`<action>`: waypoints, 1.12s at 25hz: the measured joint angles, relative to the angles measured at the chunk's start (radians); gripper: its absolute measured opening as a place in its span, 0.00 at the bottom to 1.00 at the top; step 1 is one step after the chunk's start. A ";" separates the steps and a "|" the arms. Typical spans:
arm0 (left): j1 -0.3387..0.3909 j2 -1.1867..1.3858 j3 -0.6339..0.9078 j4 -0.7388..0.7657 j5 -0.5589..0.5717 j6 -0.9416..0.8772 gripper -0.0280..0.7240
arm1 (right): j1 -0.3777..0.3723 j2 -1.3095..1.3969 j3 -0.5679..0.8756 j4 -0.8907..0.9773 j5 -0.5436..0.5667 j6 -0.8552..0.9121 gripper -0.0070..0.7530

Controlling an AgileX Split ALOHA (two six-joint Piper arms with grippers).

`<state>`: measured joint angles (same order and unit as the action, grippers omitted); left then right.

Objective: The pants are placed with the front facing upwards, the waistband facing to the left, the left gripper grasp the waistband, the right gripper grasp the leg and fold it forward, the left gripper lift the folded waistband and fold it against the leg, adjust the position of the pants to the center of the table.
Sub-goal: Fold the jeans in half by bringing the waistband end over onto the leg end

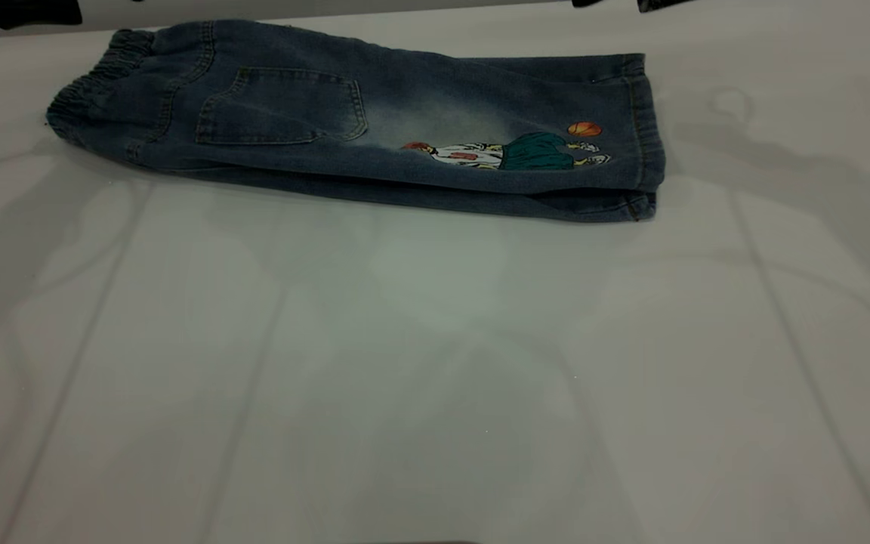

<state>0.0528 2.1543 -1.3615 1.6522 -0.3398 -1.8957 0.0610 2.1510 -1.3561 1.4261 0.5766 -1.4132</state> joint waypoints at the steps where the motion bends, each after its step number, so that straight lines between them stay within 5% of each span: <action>1: 0.000 0.000 -0.011 0.057 0.000 -0.087 0.73 | 0.000 0.000 -0.008 -0.004 0.006 0.013 0.78; 28: 0.000 0.000 -0.042 0.119 -0.066 -0.180 0.68 | 0.000 0.000 -0.027 -0.015 0.052 0.032 0.78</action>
<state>0.0528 2.1543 -1.4034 1.7712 -0.4053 -2.0761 0.0610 2.1510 -1.3828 1.4112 0.6286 -1.3815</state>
